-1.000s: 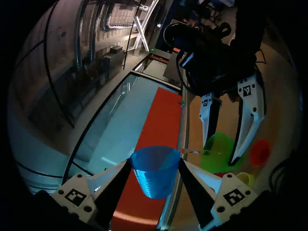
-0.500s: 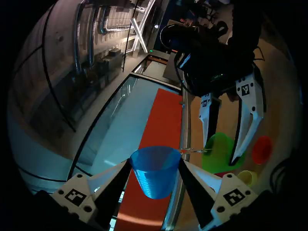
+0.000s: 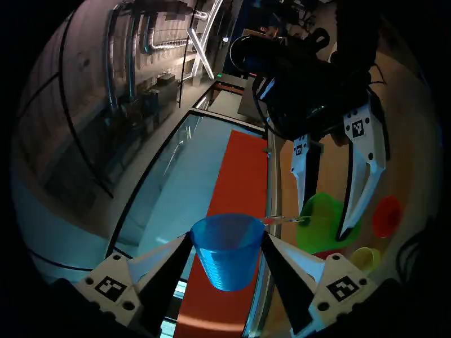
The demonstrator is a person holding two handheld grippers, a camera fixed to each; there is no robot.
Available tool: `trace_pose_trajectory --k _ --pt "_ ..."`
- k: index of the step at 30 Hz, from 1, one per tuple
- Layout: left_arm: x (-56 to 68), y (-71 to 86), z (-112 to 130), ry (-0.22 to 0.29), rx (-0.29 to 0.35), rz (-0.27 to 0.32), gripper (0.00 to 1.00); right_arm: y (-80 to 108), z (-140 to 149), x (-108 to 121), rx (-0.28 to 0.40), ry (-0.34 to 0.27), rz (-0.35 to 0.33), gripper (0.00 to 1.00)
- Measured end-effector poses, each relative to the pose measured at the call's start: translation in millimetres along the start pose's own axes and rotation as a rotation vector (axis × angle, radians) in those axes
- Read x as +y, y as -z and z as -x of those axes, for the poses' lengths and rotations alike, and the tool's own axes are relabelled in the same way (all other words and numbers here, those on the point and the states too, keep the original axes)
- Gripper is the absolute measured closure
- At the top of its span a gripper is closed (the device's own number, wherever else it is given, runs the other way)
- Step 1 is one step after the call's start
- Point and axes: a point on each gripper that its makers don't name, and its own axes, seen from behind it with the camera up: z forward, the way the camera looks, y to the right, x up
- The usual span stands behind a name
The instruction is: Pour water
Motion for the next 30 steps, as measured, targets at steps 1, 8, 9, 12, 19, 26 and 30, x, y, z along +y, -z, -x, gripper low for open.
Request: trace_pose_trajectory --k 1,8,9,12,19,26,30 --pt "-0.6 -0.4 0 -0.003 0.000 -0.001 0.12 0.1 0 0 0.001 0.001 0.001 0.08" --pt "-4.9 -2.2 -3 -0.021 0.003 -0.008 0.12 1.5 -1 2 0.004 0.002 0.004 0.08" --pt "-5.4 -2.4 -4 -0.024 0.003 -0.009 0.12 1.6 -1 2 0.005 0.003 0.004 0.08" --pt "-7.3 -2.9 -4 -0.030 0.003 -0.011 0.12 1.9 -2 2 0.006 0.003 0.005 0.08" --pt "-11.8 -2.4 -6 -0.032 0.008 -0.015 0.13 2.2 -2 2 0.007 0.005 0.006 0.08" --pt "-11.0 -4.2 -8 -0.048 0.010 -0.012 0.13 2.4 -4 2 0.011 0.002 0.004 0.08" --pt "-10.4 -5.9 -9 -0.058 0.011 -0.013 0.13 2.9 -5 3 0.013 0.002 0.003 0.08"
